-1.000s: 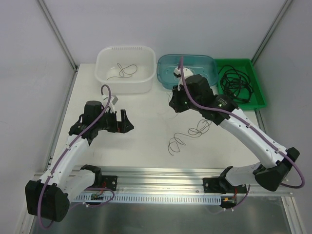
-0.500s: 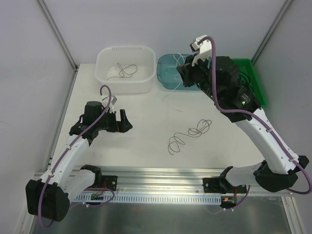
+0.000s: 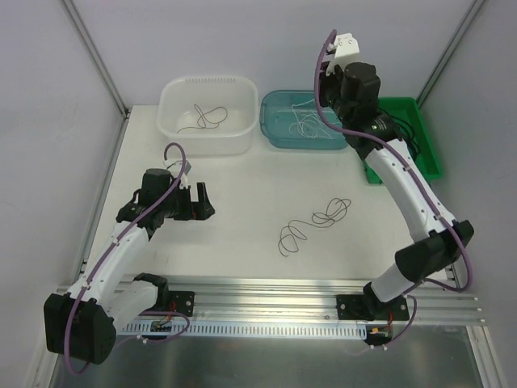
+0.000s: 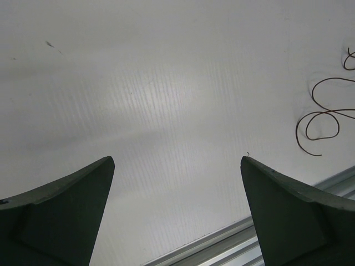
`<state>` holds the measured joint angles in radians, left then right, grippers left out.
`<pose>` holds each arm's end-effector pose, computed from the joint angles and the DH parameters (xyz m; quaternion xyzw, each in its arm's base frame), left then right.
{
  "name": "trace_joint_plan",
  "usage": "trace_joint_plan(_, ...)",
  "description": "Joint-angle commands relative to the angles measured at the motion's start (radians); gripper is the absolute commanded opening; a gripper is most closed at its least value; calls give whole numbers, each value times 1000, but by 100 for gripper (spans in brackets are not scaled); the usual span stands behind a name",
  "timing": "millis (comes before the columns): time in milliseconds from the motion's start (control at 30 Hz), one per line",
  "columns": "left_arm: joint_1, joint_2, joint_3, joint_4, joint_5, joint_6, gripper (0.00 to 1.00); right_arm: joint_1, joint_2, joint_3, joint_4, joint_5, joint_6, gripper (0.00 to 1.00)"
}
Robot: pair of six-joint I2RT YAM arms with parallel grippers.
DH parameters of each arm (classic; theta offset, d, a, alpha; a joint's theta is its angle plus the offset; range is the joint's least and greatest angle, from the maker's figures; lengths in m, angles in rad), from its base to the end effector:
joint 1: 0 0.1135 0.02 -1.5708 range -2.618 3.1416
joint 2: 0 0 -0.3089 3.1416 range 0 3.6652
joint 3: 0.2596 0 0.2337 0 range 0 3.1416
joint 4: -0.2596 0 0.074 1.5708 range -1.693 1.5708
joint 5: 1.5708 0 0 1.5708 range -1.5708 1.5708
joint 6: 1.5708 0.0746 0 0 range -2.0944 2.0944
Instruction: Untangle the cables
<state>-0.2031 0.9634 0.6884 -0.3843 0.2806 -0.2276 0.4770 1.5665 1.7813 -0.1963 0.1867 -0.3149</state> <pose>0.1844 -0.0591 0.2743 0.0507 0.8898 -0.2158 0.3989 0.3385 0.1593 0.5319 -0.2076 0.6692 -0.0076 0.7135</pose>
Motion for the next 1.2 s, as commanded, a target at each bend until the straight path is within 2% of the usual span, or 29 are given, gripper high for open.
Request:
trace_joint_plan(0, -4, 5, 17, -16, -18, 4, 99, -54, 106, 70, 100, -61, 8, 1)
trace_joint_plan(333, -4, 43, 20, -24, -17, 13, 99, -175, 565, 316, 54, -99, 72, 2)
trace_joint_plan(433, -4, 60, 25, -28, -8, 13, 99, -189, 625, 316, 60, -81, 80, 22)
trace_joint_plan(467, -4, 64, 25, -28, -1, 13, 99, -193, 632, 307, 57, -78, 86, 34)
trace_joint_plan(533, -4, 75, 26, -28, 2, 13, 99, -215, 636, 285, 54, -72, 102, 45)
trace_joint_plan(567, -4, 78, 28, -30, 3, 13, 99, -222, 629, 273, 51, -70, 115, 59)
trace_joint_plan(633, -4, 83, 31, -30, 14, 16, 99, -241, 606, 222, 44, -40, 128, 69)
trace_joint_plan(667, -4, 83, 30, -30, 17, 17, 99, -245, 566, 204, 44, -30, 126, 78)
trace_joint_plan(700, -4, 83, 31, -30, 22, 17, 99, -247, 544, 182, 44, -20, 123, 81)
trace_joint_plan(867, -4, 78, 31, -28, 46, 24, 99, -250, 387, 66, -23, 27, 128, 91)
trace_joint_plan(1033, -18, 83, 34, -28, 106, 42, 99, -250, 155, -95, -141, -4, 210, 95)
trace_joint_plan(1167, -105, 60, 33, -22, 94, 94, 99, -250, 9, -208, -343, -49, 296, 98)
